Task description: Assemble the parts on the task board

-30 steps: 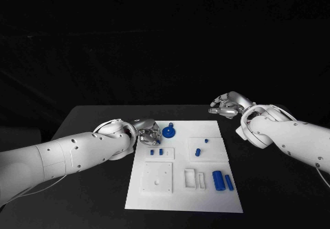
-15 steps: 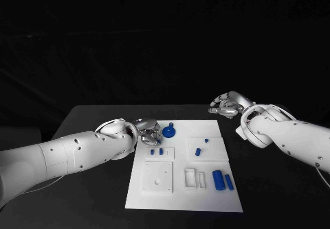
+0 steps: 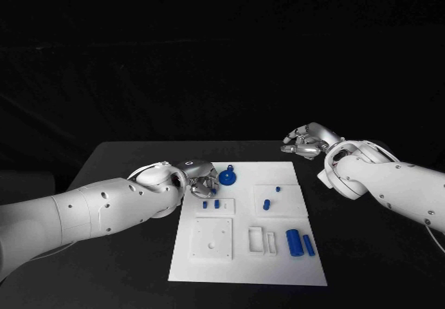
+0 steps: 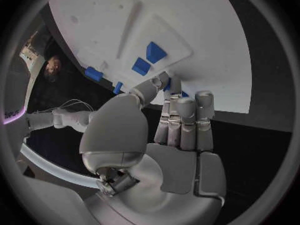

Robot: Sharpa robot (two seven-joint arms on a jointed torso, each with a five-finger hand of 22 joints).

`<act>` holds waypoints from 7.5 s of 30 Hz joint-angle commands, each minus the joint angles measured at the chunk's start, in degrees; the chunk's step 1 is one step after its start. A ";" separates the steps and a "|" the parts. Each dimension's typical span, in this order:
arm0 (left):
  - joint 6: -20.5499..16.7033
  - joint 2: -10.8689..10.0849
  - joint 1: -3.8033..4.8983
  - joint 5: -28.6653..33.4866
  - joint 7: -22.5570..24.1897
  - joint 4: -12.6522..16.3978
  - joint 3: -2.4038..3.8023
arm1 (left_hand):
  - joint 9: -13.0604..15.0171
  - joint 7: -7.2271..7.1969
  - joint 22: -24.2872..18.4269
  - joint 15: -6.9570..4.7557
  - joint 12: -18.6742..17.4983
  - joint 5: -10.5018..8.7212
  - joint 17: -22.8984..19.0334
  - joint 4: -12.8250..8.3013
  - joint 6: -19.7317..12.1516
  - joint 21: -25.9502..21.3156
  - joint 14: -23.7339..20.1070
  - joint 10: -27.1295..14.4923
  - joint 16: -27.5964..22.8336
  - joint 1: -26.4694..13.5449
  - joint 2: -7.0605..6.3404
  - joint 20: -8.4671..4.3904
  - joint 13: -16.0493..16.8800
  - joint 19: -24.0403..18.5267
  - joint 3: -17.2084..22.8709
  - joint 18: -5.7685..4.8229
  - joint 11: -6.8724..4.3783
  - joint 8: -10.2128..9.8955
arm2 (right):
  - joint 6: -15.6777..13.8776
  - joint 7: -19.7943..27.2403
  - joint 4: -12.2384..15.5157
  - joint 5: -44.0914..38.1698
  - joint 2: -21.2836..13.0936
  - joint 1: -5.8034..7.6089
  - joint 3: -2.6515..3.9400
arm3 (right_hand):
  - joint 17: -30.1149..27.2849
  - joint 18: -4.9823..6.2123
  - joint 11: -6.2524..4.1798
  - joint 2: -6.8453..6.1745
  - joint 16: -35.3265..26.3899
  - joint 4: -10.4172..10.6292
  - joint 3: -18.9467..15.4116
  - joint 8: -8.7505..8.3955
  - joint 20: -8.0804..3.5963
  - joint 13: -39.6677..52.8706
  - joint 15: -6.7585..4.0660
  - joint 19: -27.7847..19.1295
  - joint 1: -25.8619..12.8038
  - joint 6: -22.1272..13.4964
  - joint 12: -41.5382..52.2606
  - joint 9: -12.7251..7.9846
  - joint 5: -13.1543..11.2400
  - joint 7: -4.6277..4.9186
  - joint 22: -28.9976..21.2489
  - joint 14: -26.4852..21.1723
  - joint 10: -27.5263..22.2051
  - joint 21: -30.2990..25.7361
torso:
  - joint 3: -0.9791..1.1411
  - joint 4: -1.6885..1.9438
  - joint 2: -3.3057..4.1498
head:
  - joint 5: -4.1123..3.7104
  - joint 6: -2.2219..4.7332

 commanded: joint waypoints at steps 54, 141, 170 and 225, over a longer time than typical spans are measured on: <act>-2.33 -1.77 -0.76 2.78 0.61 -2.54 0.01 | -2.85 2.34 0.33 1.59 -4.11 -0.27 -1.08 0.12 -10.33 -0.70 -0.97 -4.19 -0.60 2.19 -4.79 -0.48 -0.52 -0.67 0.74 3.77 1.97 -5.28 | 2.41 2.20 -0.13 0.11 -0.40 -0.11 0.01 | -0.21 4.85 -0.12 0.05 -0.67 -0.91 -0.17 -0.47 -0.39 -0.48 -0.03 -0.43 0.29 -0.17 -0.15 -0.13 0.15 0.38 0.40 -0.08 -0.59 -0.74 | 0.01 0.00 -0.03 | -0.08 0.42; 5.74 -10.32 4.05 71.77 19.21 5.09 1.98 | -2.20 4.19 -6.99 9.34 -4.38 -1.33 -13.30 -0.50 -10.56 -21.81 -15.70 -6.49 -40.73 -3.97 -0.60 7.21 -0.51 -18.50 -2.98 -1.52 4.69 -2.04 | 13.53 4.03 4.40 -40.11 0.01 -6.19 -2.38 | -6.35 4.85 0.49 -0.53 -1.60 -4.17 14.81 4.54 1.15 -37.81 0.56 -0.15 9.67 8.99 -51.03 2.03 -20.90 -1.22 0.92 -1.17 11.41 -5.56 | 0.01 -0.01 0.02 | -2.64 0.59; 5.89 -10.39 4.06 71.43 18.70 5.14 1.98 | -2.23 4.18 -6.84 9.38 -4.40 -1.27 -12.91 -0.61 -10.60 -21.98 -15.60 -6.93 -41.20 -3.94 -0.67 7.27 -0.63 -18.56 -3.00 -1.51 4.86 -1.99 | 16.99 -0.73 4.70 -48.60 0.68 -6.33 -3.23 | -6.62 4.85 -0.18 -0.62 -1.46 -5.73 18.07 4.97 0.94 -36.07 -0.09 0.10 11.29 11.21 -51.10 2.29 -20.99 -2.03 1.05 -0.93 13.24 -5.34 | -0.02 0.01 0.00 | -2.86 0.31; 5.46 -10.02 4.05 71.53 18.83 2.98 1.98 | -2.29 4.22 -6.63 9.37 -4.32 -1.02 -12.35 -0.48 -10.70 -22.15 -15.37 -7.23 -41.68 -4.15 -0.60 7.28 -0.70 -18.49 -3.03 -1.50 4.96 -1.96 | 8.13 -0.26 10.79 -46.59 -3.12 -6.09 0.24 | -7.02 4.85 -0.76 -2.77 -1.50 -4.21 21.33 5.01 0.25 -34.22 -0.68 1.56 11.72 12.59 -51.63 2.96 -23.23 -2.55 0.94 0.47 14.84 -4.81 | 0.04 -0.05 0.00 | -2.69 0.72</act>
